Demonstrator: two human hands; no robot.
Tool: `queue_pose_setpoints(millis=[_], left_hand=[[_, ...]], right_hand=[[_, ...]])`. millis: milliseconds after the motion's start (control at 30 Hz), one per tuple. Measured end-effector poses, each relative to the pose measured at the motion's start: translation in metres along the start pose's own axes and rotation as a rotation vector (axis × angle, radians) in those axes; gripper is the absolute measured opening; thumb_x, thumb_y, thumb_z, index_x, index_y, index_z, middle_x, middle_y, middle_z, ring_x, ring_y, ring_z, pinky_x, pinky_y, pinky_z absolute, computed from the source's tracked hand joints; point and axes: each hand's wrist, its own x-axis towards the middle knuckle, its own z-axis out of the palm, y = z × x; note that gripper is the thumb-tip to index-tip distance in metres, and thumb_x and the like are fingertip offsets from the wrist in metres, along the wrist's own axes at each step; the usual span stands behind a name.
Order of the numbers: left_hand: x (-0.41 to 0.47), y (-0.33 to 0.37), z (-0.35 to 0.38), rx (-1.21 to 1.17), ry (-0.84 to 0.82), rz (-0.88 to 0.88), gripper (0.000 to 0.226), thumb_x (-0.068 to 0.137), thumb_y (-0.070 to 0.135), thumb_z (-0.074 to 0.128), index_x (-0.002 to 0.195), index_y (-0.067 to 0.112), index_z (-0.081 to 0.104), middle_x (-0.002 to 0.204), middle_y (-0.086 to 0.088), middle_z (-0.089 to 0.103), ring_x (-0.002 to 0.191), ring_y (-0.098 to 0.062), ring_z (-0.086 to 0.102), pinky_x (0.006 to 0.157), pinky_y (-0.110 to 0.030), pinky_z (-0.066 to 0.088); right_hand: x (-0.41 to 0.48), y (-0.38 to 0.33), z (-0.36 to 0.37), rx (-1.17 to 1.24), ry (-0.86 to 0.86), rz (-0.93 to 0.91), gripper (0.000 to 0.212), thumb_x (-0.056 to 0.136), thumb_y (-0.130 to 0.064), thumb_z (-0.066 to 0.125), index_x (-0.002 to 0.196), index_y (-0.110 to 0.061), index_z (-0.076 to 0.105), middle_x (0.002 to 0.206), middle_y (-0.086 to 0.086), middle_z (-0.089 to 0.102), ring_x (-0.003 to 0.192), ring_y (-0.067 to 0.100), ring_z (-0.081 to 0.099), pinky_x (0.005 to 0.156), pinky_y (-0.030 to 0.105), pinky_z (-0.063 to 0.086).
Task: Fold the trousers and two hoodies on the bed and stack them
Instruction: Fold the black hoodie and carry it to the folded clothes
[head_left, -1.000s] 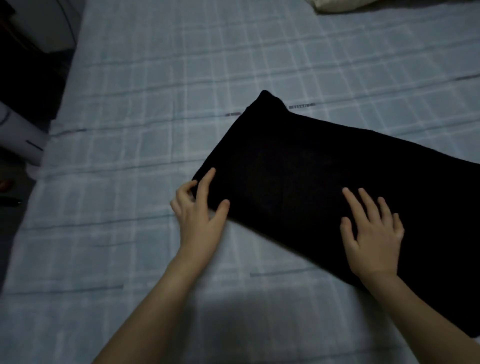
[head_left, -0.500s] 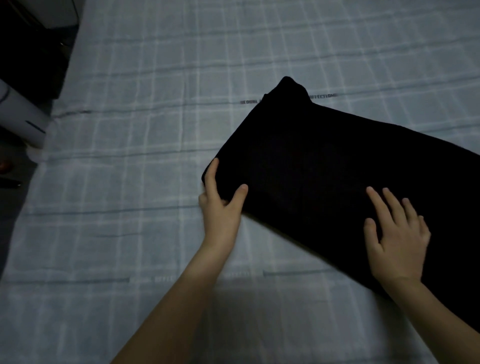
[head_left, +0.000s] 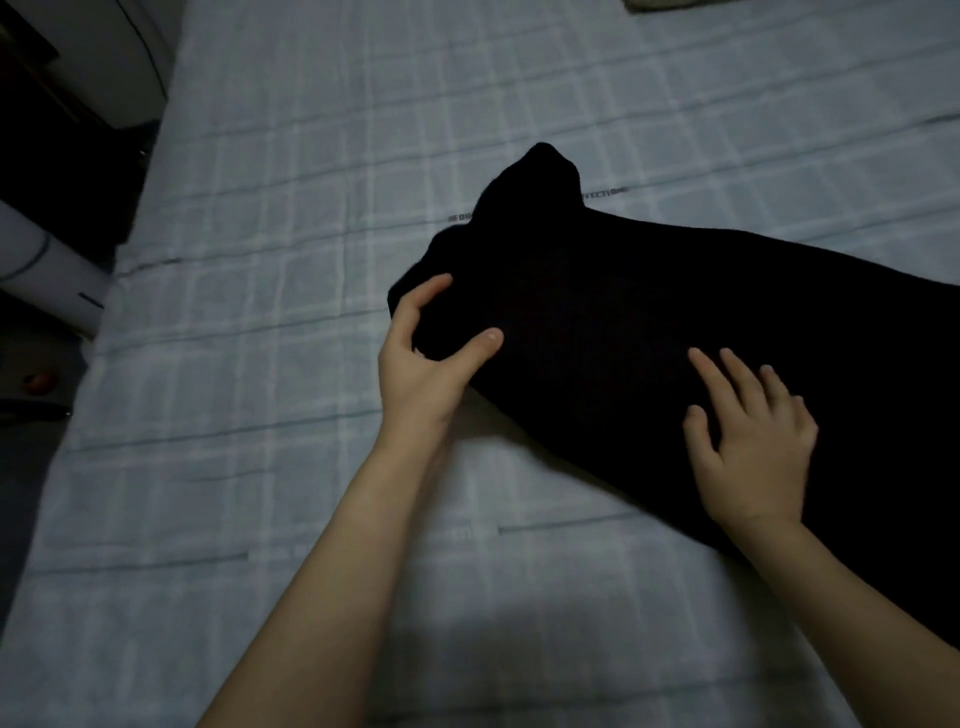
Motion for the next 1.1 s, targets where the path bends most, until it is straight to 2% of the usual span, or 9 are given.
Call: queue_pose_setpoints(millis=[100, 167, 300, 400, 567, 733, 867, 1000, 1100], left_hand=[[-0.016, 0.035, 0.023, 0.159, -0.038, 0.181, 0.059, 0.067, 0.011, 0.085, 0.117, 0.033, 0.064, 0.116, 0.019, 0.065, 0.109, 0.005, 0.06, 0.088, -0.011, 0.048], [-0.033, 0.055, 0.044, 0.247, -0.084, 0.25, 0.06, 0.066, 0.012, 0.085, 0.117, 0.034, 0.065, 0.115, 0.02, 0.066, 0.108, 0.009, 0.058, 0.085, -0.006, 0.044], [-0.068, 0.081, 0.086, 0.337, -0.21, 0.265, 0.064, 0.068, 0.015, 0.084, 0.121, 0.043, 0.062, 0.121, 0.019, 0.062, 0.113, 0.007, 0.056, 0.092, -0.009, 0.045], [-0.096, 0.085, 0.118, 0.351, -0.31, 0.306, 0.067, 0.069, 0.011, 0.084, 0.126, 0.039, 0.061, 0.124, 0.019, 0.061, 0.116, 0.006, 0.055, 0.094, -0.007, 0.042], [-0.135, 0.065, 0.172, 0.411, -0.545, 0.434, 0.072, 0.069, 0.009, 0.079, 0.131, 0.038, 0.058, 0.128, 0.014, 0.057, 0.124, -0.003, 0.053, 0.101, -0.014, 0.041], [-0.162, 0.024, 0.204, 0.591, -0.709, 0.346, 0.081, 0.071, 0.005, 0.076, 0.138, 0.044, 0.052, 0.136, 0.01, 0.054, 0.131, -0.001, 0.047, 0.107, -0.019, 0.041], [-0.166, 0.015, 0.209, 0.597, -0.691, 0.322, 0.08, 0.072, 0.004, 0.075, 0.138, 0.044, 0.051, 0.131, 0.016, 0.054, 0.124, 0.009, 0.047, 0.098, -0.005, 0.038], [-0.166, 0.029, 0.209, 0.515, -0.654, 0.253, 0.077, 0.072, -0.001, 0.078, 0.134, 0.04, 0.057, 0.13, 0.018, 0.055, 0.126, 0.009, 0.046, 0.102, -0.006, 0.035], [-0.173, 0.045, 0.206, 0.414, -0.63, 0.208, 0.076, 0.071, 0.008, 0.082, 0.131, 0.048, 0.057, 0.128, 0.031, 0.055, 0.128, 0.013, 0.042, 0.105, -0.005, 0.031]], right_hand=[[0.002, -0.005, -0.019, -0.003, -0.14, 0.017, 0.053, 0.101, -0.041, 0.041, 0.153, -0.037, 0.033, 0.161, -0.001, 0.031, 0.15, 0.029, 0.02, 0.121, 0.05, 0.012], [-0.001, 0.005, -0.042, 0.126, -0.219, 0.011, 0.054, 0.101, -0.039, 0.045, 0.153, -0.036, 0.033, 0.163, -0.004, 0.026, 0.152, 0.025, 0.013, 0.123, 0.047, 0.008], [-0.042, 0.068, -0.083, 0.03, 0.093, 0.013, 0.058, 0.092, -0.042, 0.043, 0.148, -0.029, 0.044, 0.157, 0.002, 0.038, 0.149, 0.03, 0.023, 0.119, 0.053, 0.015], [-0.077, 0.115, -0.084, 0.076, 0.022, 0.131, 0.061, 0.094, -0.048, 0.043, 0.153, -0.033, 0.036, 0.163, 0.001, 0.025, 0.153, 0.026, 0.011, 0.121, 0.054, 0.015], [-0.087, 0.143, -0.059, 0.564, -0.021, 0.179, 0.067, 0.092, -0.044, 0.063, 0.151, -0.043, 0.032, 0.163, -0.019, 0.014, 0.152, 0.006, 0.001, 0.121, 0.031, 0.013], [-0.089, 0.152, -0.059, 0.683, -0.017, 0.179, 0.071, 0.086, -0.053, 0.068, 0.149, -0.045, 0.036, 0.16, -0.028, 0.019, 0.15, -0.005, 0.004, 0.111, 0.015, 0.01], [-0.093, 0.163, -0.07, 0.892, -0.041, 0.196, 0.079, 0.079, -0.033, 0.081, 0.148, -0.034, 0.044, 0.156, -0.025, 0.032, 0.148, -0.003, 0.019, 0.117, 0.022, 0.023], [-0.098, 0.167, -0.088, 1.243, -0.044, 0.254, 0.073, 0.084, -0.003, 0.076, 0.147, -0.023, 0.045, 0.152, -0.011, 0.045, 0.142, 0.002, 0.037, 0.117, 0.032, 0.036], [-0.094, 0.173, -0.11, 1.43, -0.047, 0.337, 0.064, 0.088, -0.026, 0.067, 0.147, -0.034, 0.044, 0.146, -0.017, 0.051, 0.138, 0.002, 0.043, 0.112, 0.036, 0.043]])
